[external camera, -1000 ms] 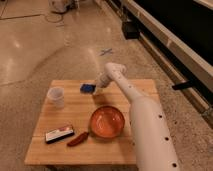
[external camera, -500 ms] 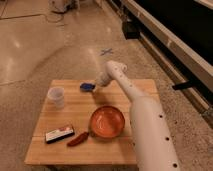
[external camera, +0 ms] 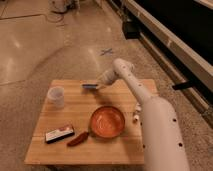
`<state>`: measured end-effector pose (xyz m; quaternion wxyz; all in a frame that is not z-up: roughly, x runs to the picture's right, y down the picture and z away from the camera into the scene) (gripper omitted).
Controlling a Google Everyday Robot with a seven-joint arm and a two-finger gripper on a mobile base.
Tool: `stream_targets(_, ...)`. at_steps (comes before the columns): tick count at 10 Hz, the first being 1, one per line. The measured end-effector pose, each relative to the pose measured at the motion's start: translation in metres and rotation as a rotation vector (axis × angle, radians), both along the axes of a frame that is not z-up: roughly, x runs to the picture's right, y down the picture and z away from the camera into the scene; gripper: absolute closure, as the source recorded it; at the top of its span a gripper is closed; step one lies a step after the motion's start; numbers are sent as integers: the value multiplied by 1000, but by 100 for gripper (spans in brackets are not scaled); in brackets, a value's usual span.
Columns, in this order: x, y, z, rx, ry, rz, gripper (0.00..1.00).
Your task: Place the white sponge in the ceramic bowl
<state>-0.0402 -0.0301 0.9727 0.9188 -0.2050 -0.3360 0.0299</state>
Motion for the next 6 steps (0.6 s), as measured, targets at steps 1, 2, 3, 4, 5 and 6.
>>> stream_targets(1,10,-1,-8,-1,-10,11,100)
stream_targets(2,17,0,-16,-6,-23,19,100)
stream_targets(3,24,3,-26,-16,-43,24,100)
stream_targets(4,30,9,-40,-32,-73,25,100)
stream_targets(5,33,16,-53,-46,-103,22,100)
stream_targets(6,36,22,-68,-55,-134,13,100)
